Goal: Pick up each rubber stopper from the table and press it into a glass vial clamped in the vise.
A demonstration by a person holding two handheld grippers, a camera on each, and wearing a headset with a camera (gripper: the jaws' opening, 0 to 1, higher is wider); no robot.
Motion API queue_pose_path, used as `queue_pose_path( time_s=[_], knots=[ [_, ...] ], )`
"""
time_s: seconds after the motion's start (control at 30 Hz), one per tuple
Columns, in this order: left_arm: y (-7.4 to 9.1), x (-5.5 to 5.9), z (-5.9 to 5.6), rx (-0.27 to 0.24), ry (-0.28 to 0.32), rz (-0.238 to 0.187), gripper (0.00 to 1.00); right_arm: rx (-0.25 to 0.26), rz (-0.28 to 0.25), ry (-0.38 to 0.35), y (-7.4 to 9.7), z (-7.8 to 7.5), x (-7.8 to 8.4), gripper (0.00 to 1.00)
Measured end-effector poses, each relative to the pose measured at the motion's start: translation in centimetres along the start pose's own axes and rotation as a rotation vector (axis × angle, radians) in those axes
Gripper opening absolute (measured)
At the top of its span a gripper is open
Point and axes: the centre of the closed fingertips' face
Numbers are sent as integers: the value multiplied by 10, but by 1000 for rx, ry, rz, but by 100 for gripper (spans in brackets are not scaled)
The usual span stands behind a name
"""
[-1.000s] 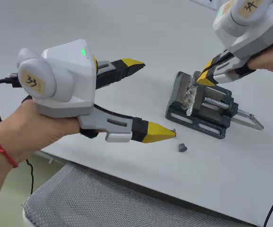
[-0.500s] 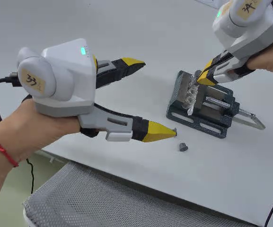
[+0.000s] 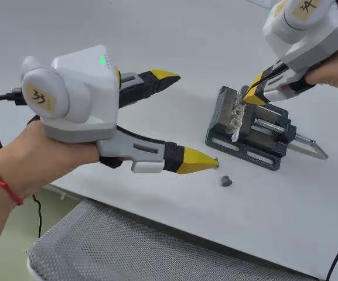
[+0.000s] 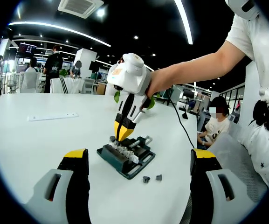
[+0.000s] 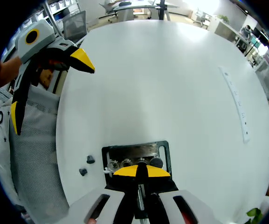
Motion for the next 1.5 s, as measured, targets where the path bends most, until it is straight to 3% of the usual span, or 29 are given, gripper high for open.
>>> queue_pose_path(
  time_s=[0.6,0.93,1.5],
  knots=[
    [-3,-1,1,5,0,-1,90,-8,7,11,-3,-4,1,0],
    [-3,-1,3,5,1,-6,89,8,48,51,-5,-3,4,0],
    [-6,-3,0,9,-1,-7,89,-18,53,0,-5,-1,3,0]
  ],
)
Point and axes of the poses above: the centre of the closed fingertips' face, and the gripper's own axes: y roughly backward along the fingers, z roughly to its left, x roughly out of its underside, and after that the axes turned 9 degrees about y, right-handed
